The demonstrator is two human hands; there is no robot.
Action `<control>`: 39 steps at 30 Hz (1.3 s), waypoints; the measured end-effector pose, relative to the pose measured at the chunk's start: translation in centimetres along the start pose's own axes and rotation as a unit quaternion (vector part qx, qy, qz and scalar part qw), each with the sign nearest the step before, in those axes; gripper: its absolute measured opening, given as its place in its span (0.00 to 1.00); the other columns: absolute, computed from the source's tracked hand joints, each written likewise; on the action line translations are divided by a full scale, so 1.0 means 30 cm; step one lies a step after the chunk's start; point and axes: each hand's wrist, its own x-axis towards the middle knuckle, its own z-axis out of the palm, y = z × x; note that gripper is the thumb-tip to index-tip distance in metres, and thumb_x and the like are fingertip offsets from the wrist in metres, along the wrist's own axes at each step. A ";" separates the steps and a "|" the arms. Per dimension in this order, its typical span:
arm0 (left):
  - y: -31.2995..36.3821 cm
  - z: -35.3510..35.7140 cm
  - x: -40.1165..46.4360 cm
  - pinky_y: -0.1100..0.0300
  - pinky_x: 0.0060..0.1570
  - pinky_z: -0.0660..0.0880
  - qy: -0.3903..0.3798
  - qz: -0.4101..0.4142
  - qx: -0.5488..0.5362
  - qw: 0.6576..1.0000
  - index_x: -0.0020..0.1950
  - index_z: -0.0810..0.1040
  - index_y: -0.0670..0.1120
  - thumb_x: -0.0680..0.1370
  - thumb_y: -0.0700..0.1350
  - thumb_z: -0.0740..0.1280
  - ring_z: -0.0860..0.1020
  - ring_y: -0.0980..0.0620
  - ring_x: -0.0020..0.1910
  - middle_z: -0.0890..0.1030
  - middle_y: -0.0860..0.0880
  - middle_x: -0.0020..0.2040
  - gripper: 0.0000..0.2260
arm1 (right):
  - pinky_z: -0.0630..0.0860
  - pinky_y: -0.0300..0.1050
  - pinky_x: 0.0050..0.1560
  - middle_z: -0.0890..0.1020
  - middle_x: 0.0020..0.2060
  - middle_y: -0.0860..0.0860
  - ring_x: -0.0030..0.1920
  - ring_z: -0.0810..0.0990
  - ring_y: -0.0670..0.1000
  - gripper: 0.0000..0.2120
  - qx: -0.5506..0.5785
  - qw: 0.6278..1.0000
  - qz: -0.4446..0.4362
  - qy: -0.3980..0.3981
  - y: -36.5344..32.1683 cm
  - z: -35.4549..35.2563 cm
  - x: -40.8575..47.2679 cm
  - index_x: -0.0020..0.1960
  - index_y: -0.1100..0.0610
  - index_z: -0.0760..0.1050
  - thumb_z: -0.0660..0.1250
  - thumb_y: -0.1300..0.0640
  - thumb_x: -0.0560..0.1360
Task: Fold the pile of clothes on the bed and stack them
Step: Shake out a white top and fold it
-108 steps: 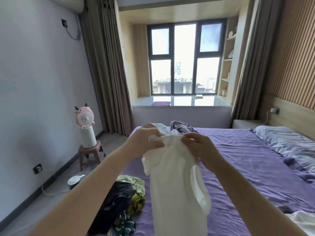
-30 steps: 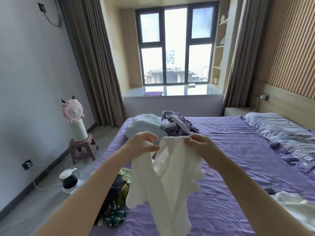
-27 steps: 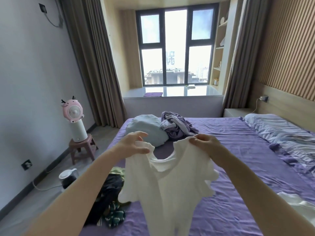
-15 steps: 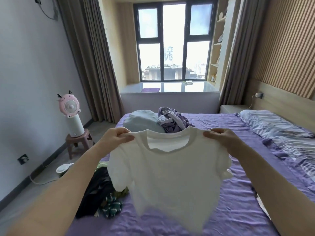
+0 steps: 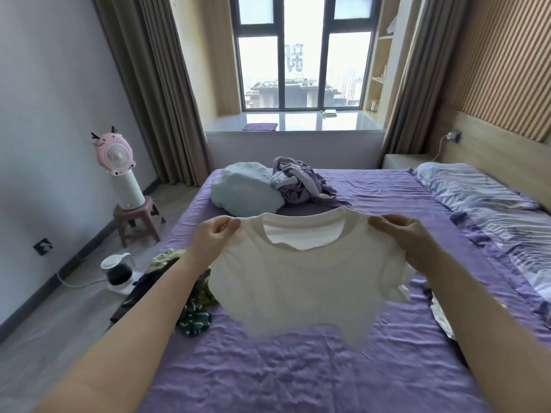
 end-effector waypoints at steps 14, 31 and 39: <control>0.008 -0.079 -0.275 0.66 0.36 0.71 -0.038 0.040 0.031 0.998 0.41 0.80 0.59 0.79 0.52 0.64 0.74 0.61 0.33 0.80 0.57 0.34 0.09 | 0.75 0.34 0.33 0.84 0.33 0.47 0.32 0.80 0.43 0.03 -0.061 0.995 -0.052 0.067 0.058 0.035 -0.417 0.42 0.53 0.84 0.74 0.54 0.70; -0.635 0.392 -0.290 0.62 0.43 0.67 -0.151 -0.187 0.159 0.958 0.53 0.83 0.43 0.80 0.45 0.64 0.79 0.47 0.50 0.83 0.47 0.48 0.09 | 0.74 0.33 0.34 0.83 0.36 0.48 0.33 0.79 0.42 0.03 -0.117 0.976 0.182 -0.034 0.784 0.079 -0.081 0.47 0.57 0.82 0.69 0.59 0.75; -0.900 0.600 -0.164 0.64 0.43 0.64 -0.142 -0.279 0.200 0.928 0.55 0.81 0.45 0.81 0.46 0.62 0.77 0.53 0.51 0.83 0.49 0.53 0.10 | 0.72 0.41 0.42 0.83 0.40 0.49 0.40 0.77 0.47 0.05 -0.150 0.962 0.226 -0.028 1.099 0.081 0.221 0.49 0.58 0.82 0.68 0.59 0.76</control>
